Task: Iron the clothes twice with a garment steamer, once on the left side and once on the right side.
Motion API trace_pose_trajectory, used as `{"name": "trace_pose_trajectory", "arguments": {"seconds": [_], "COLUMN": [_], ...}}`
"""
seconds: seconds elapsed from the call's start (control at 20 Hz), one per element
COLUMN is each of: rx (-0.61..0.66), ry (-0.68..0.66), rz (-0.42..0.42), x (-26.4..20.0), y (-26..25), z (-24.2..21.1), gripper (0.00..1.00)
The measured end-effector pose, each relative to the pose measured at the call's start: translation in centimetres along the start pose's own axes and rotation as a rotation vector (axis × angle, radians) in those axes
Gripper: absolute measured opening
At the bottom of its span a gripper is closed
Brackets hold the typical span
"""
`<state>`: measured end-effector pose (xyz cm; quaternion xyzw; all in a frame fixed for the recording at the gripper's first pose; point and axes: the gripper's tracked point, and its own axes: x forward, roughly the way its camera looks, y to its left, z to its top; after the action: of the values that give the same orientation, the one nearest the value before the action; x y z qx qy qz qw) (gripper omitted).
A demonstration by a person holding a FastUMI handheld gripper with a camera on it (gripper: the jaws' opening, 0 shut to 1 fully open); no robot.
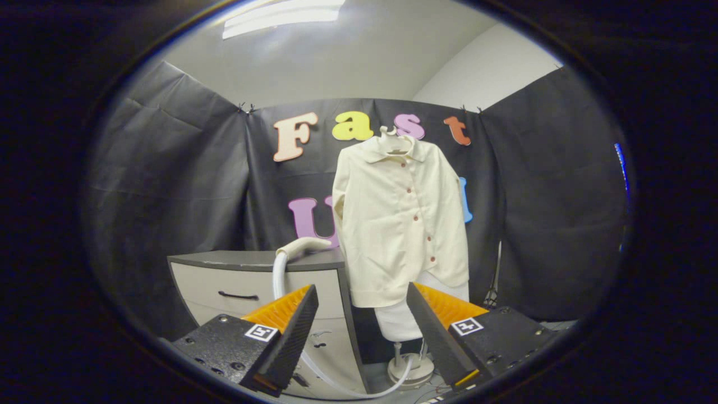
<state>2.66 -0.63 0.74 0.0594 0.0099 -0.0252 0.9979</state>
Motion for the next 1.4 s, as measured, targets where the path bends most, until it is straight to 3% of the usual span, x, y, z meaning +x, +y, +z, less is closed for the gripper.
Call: {"name": "trace_pose_trajectory", "arguments": {"seconds": [0.35,0.5,0.8,1.1,1.4], "rx": [0.140,0.115,0.057,0.039,-0.035], "ry": [0.066,0.092,0.171,0.254,0.388], "rz": [0.046,0.028,0.137,0.165,0.121], "x": [6.5,9.8,16.1,22.2,27.1], "y": [2.9,3.3,9.4,14.5,16.4], "z": [1.4,1.9,2.3,1.5,-2.2], "gripper": [0.97,0.96,0.96,0.97,0.97]}}
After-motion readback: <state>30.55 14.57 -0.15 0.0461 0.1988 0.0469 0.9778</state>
